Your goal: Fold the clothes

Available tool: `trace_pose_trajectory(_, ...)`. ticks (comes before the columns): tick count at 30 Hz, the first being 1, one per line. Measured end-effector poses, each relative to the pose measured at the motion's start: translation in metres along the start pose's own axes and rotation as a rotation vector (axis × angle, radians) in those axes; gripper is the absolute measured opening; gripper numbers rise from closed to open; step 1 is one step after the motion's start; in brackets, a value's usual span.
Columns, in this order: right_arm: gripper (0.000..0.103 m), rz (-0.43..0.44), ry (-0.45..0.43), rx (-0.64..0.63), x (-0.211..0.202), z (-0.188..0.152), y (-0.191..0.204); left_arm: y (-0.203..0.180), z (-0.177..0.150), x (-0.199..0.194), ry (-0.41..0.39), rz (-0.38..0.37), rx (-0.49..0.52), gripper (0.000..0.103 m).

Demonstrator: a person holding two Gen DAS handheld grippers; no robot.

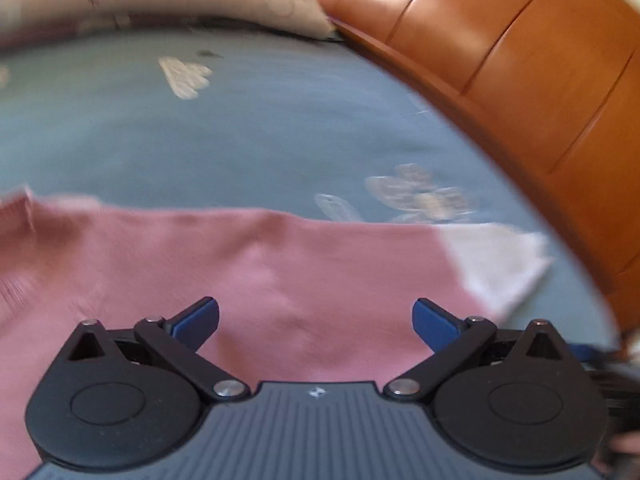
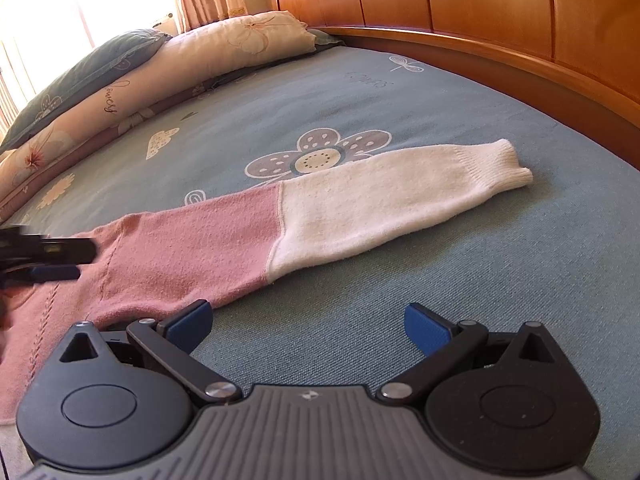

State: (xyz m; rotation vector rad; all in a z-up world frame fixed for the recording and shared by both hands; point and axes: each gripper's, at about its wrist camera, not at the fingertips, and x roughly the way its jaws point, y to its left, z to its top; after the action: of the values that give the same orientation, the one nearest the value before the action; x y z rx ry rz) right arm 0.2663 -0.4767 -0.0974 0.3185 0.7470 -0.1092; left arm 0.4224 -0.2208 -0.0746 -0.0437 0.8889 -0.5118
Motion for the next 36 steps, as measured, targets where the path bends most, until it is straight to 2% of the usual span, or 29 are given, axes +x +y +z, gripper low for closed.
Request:
trace_pose_trajectory(1, 0.103, -0.002, 0.001, -0.005, 0.000, 0.000, 0.001, -0.002, 0.000, 0.012, 0.002, 0.071, 0.064, 0.101)
trace_pose_trajectory(4, 0.103, -0.010, 0.003, -0.020, 0.001, -0.002, 0.004, -0.005, 0.002, 0.034, -0.036, 0.151, 0.115, 0.101)
trace_pose_trajectory(7, 0.103, -0.022, 0.005, -0.036, 0.002, -0.003, 0.007, -0.002, 0.015, 0.045, -0.064, 0.174, 0.065, 0.101)
trace_pose_trajectory(11, 0.103, -0.020, 0.007, -0.052, 0.003, -0.004, 0.011, -0.008, 0.029, 0.055, -0.063, 0.235, 0.072, 0.101)
trace_pose_trajectory(15, 0.103, -0.005, 0.000, -0.067, 0.001, -0.004, 0.014, -0.014, 0.022, 0.029, -0.073, 0.156, 0.087, 0.101)
trace_pose_trajectory(17, 0.103, -0.004, -0.006, -0.066, -0.001, -0.004, 0.013, -0.015, 0.014, 0.011, -0.067, 0.153, 0.113, 0.101)
trace_pose_trajectory(19, 0.103, -0.007, -0.013, -0.060, -0.002, -0.003, 0.012, -0.012, 0.004, -0.007, -0.064, 0.166, 0.157, 0.102)
trace_pose_trajectory(22, 0.103, -0.013, -0.019, -0.043, -0.002, -0.003, 0.009, -0.001, -0.011, -0.029, -0.046, 0.235, 0.190, 0.102)
trace_pose_trajectory(26, 0.103, -0.001, -0.019, -0.046, -0.002, -0.002, 0.012, 0.023, -0.032, -0.047, -0.030, 0.266, 0.138, 0.102)
trace_pose_trajectory(28, 0.103, -0.001, -0.017, -0.050, -0.002, -0.003, 0.013, 0.038, -0.042, -0.052, -0.034, 0.279, 0.069, 0.102)
trace_pose_trajectory(32, 0.103, -0.004, -0.010, -0.051, -0.001, -0.004, 0.014, 0.057, -0.055, -0.046, -0.036, 0.264, -0.009, 0.102)
trace_pose_trajectory(34, 0.103, -0.010, -0.007, -0.059, 0.001, -0.005, 0.015, 0.058, -0.053, -0.041, -0.063, 0.277, 0.014, 0.102)
trace_pose_trajectory(36, 0.103, -0.017, -0.004, -0.058, 0.003, -0.005, 0.015, 0.063, -0.045, -0.034, -0.069, 0.274, -0.007, 0.102)
